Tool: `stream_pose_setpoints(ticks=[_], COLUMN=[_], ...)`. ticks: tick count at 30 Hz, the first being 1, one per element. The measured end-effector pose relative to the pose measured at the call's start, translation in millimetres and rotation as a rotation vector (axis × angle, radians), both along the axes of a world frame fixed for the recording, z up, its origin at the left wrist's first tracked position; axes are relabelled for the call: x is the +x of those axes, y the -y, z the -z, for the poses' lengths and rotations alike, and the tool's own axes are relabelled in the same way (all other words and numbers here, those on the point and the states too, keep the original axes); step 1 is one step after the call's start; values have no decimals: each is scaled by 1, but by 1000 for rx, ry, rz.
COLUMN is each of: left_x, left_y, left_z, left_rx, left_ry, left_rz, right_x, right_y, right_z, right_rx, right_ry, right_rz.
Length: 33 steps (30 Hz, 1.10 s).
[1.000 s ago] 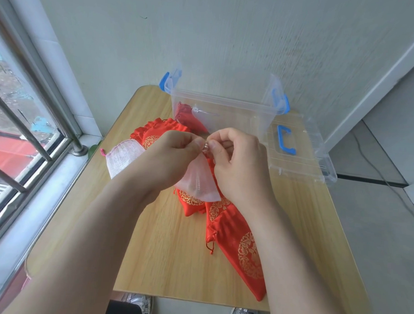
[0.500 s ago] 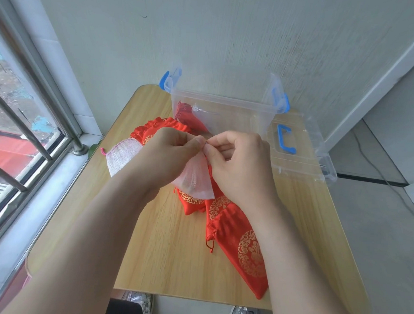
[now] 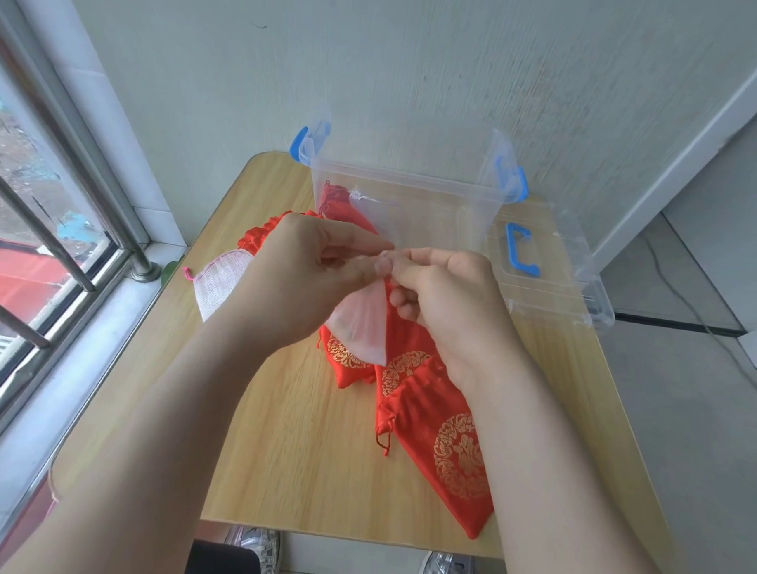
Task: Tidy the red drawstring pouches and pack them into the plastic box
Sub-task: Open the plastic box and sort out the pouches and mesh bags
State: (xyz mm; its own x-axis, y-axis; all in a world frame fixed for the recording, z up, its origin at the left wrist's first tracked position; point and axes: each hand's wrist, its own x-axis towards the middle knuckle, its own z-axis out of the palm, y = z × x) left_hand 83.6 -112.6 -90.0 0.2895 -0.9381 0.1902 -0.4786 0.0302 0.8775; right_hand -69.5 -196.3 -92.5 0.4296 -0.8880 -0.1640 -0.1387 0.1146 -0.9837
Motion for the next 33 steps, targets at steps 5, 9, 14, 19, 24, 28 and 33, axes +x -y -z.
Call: stream_pose_setpoints(ticks=[5, 9, 14, 19, 24, 28, 33], left_x=[-4, -7, -7, -14, -17, -22, -25], left_y=[-1, 0, -1, 2, 5, 6, 4], left_z=[0, 4, 3, -5, -5, -3, -8], left_rx=[-54, -38, -31, 25, 115, 15, -64], left_ry=[233, 326, 291, 8, 13, 284, 374], left_rz=[-80, -124, -147, -197, -249, -314, -333], right_x=[-2, -3, -4, 0, 9, 14, 17], right_y=[2, 3, 4, 1, -3, -4, -4], right_z=[-6, -10, -9, -7, -5, -1, 2], right_rx=[106, 187, 126, 66, -24, -79, -116], right_ry=[45, 27, -43, -18, 95, 151, 132], right_rz=[-102, -84, -77, 2, 36, 26, 98])
